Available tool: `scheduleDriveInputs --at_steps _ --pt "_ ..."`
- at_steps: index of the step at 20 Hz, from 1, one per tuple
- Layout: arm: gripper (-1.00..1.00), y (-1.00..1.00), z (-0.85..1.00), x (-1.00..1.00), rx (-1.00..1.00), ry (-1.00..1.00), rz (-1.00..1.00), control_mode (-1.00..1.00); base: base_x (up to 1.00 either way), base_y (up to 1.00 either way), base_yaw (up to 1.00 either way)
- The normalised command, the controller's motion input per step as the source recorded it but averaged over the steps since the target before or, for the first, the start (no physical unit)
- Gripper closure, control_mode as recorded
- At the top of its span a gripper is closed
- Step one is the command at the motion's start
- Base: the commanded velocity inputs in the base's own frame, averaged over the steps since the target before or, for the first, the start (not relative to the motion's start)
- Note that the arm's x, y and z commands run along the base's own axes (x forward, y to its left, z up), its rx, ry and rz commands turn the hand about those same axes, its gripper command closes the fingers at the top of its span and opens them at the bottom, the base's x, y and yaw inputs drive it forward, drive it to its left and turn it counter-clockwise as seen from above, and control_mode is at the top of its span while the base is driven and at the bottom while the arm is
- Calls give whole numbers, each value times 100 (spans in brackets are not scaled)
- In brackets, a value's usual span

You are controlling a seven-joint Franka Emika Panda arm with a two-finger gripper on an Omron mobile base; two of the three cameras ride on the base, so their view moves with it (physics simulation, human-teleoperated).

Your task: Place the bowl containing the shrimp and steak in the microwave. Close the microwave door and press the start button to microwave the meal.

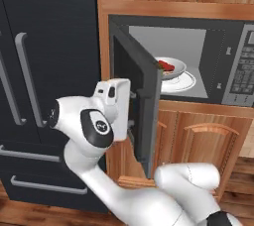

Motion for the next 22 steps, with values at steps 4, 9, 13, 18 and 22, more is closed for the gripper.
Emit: scheduleDriveInputs --at_steps 4,9,13,18,22 --pt "-100 -100 6 -15 23 -25 42 -100 0 0 0" --pt "-100 -100 17 -3 24 -21 41 -100 0 0 0" --pt "-100 -56 33 22 8 2 5 -100 0 0 0" --pt "-100 -26 36 73 0 24 -9 -100 0 0 0" --pt "-100 -26 10 91 0 19 -9 -100 0 0 0"
